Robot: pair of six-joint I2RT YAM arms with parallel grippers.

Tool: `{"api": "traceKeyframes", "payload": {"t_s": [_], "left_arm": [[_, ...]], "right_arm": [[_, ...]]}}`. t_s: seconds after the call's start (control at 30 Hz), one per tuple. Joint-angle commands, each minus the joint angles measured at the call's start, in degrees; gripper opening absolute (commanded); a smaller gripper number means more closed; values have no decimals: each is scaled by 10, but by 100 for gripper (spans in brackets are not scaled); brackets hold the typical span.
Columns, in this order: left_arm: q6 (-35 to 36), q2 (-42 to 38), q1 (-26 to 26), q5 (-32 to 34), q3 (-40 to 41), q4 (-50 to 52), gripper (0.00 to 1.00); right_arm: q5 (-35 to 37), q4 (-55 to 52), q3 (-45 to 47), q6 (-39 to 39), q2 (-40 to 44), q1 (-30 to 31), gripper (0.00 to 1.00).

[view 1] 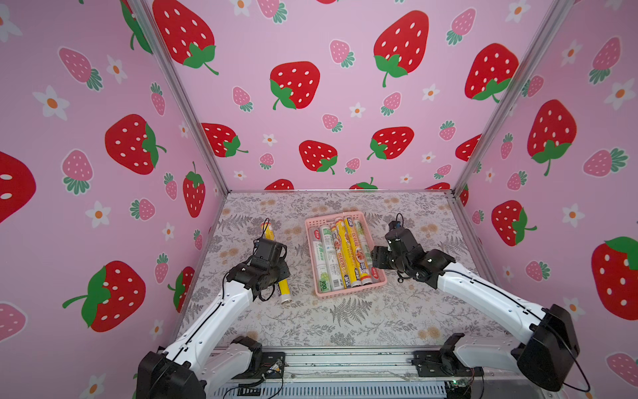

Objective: Put the plastic wrap into the basket
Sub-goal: Adjust the plastic wrap in the basket, then place the plastic wrap in the basket.

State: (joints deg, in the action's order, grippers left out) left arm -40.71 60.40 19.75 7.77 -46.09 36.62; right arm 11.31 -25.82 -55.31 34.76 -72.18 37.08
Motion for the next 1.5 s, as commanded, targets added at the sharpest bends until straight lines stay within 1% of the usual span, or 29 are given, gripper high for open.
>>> {"api": "traceKeyframes", "payload": {"t_s": [0.0,0.2,0.43,0.63,0.8,1.03,1.1,1.27,1.47], "left_arm": [[-9,9,24,15,-54,6,44],[-18,67,88,38,-115,-10,44],[-26,164,143,30,-165,-59,45],[-40,249,161,6,-195,-108,45],[-46,311,171,-1,-225,-121,45],[-55,366,172,-5,-242,-126,46],[-58,373,172,-8,-242,-127,47],[-61,381,173,-14,-241,-127,56],[-51,373,178,-15,-240,-126,71]], "right_arm": [[-13,8,14,3,20,-15,69],[-20,15,43,-1,36,-36,69],[-28,15,68,-6,51,-49,69],[-37,16,77,-5,60,-52,69],[-38,17,82,-6,62,-52,69],[-38,14,88,-10,63,-52,69],[-36,15,91,-11,64,-52,69],[-35,16,91,-15,63,-53,69],[-33,15,89,-18,65,-53,70]]}}
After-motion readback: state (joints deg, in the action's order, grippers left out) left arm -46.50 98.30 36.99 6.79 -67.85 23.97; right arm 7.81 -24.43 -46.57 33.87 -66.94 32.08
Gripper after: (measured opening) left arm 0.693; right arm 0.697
